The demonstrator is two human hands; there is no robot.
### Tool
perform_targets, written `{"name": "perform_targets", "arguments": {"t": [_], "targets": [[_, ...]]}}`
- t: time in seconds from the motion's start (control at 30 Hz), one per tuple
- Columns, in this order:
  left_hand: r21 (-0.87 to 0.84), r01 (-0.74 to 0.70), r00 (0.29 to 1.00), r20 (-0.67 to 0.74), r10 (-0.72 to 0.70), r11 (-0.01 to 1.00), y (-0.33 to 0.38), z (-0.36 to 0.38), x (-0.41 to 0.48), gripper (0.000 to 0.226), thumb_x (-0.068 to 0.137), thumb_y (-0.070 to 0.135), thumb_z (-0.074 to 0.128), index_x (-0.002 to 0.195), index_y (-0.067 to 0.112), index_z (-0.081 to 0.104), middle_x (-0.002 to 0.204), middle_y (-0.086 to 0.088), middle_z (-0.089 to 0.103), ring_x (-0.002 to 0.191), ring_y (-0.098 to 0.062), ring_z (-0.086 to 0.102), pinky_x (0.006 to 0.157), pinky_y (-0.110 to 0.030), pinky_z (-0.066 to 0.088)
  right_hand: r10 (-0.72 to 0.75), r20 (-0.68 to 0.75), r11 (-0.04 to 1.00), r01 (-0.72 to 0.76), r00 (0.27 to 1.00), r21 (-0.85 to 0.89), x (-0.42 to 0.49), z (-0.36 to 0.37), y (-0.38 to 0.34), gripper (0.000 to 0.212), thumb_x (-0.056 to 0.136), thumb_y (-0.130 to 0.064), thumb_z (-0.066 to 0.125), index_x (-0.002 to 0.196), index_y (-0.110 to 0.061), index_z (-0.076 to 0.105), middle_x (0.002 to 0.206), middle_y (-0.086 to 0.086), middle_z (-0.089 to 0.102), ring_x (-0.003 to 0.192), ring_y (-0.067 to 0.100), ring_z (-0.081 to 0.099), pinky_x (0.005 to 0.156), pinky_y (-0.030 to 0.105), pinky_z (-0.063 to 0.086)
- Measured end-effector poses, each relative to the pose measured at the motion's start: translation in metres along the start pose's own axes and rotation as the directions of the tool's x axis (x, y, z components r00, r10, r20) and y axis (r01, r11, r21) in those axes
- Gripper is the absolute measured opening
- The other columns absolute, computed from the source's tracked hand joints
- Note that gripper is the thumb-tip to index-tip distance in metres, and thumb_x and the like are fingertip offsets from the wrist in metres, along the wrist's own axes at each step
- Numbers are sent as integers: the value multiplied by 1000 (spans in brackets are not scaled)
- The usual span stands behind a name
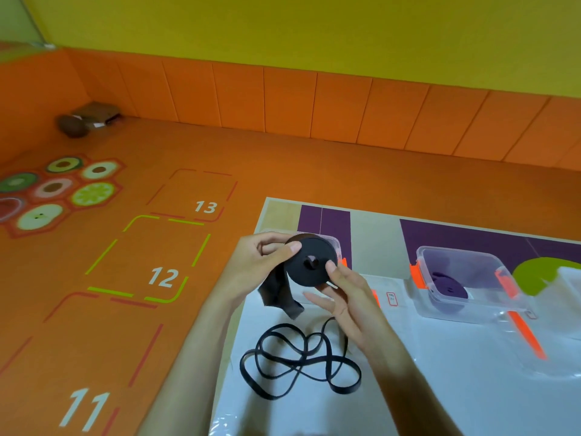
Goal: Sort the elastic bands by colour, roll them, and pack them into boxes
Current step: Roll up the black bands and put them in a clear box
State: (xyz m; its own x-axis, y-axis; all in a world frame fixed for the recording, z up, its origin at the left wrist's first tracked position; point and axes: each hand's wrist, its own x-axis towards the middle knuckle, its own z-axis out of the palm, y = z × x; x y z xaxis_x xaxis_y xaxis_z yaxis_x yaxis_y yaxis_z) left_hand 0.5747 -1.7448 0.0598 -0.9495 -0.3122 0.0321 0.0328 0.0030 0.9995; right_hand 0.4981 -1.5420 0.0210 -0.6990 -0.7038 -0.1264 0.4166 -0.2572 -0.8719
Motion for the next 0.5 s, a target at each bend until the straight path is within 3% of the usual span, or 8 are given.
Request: {"name": "perform_targets", "arguments": {"t": [0.1,0.17,0.23,0.33,0.43,0.5], "targets": [[76,-23,997,69,17,997,0,-6,-4,13,97,29,78,108,22,82,99,-5,83,97,-22,80,84,-25,60,165,91,914,-118,982,-388,-1,-14,-32,44,92,-48,80,131,-29,73,130,9,76,119,33,74,90,50,65],[66,-24,989,148,14,998,4,-3,-5,14,98,25,77,111,20,81,103,-5,83,98,-23,80,82,-24,61,172,89,879,-112,981,-464,-1,-15,-51,47,86,-52,84,128,-32,74,122,8,79,107,35,78,79,44,67],[39,-25,987,160,19,999,8,3,-5,16,99,24,77,113,19,80,105,-5,83,100,-23,80,82,-22,60,133,69,881,-86,989,-465,-1,-13,-62,51,81,-57,86,123,-30,76,117,10,80,99,38,79,73,40,67],[26,-12,990,140,8,1000,8,6,-6,18,96,29,79,112,22,80,104,-6,83,101,-20,79,85,-23,58,66,25,918,-50,998,-392,-1,-15,-64,58,74,-60,89,118,-24,79,117,14,79,99,42,78,76,41,67],[64,5,997,80,-10,998,-2,6,-11,16,90,33,85,101,22,81,94,-10,81,89,-15,75,84,-31,57,5,-45,958,-18,999,-286,-3,-18,-62,53,76,-55,89,118,-23,80,120,14,78,102,41,78,78,40,66],[48,26,998,51,-28,999,-7,6,-15,14,88,28,87,97,19,82,88,-5,81,79,-16,73,76,-32,60,1,-58,945,-20,998,-328,-6,-21,-62,45,83,-49,86,119,-22,79,119,15,79,101,41,78,78,42,67]]}}
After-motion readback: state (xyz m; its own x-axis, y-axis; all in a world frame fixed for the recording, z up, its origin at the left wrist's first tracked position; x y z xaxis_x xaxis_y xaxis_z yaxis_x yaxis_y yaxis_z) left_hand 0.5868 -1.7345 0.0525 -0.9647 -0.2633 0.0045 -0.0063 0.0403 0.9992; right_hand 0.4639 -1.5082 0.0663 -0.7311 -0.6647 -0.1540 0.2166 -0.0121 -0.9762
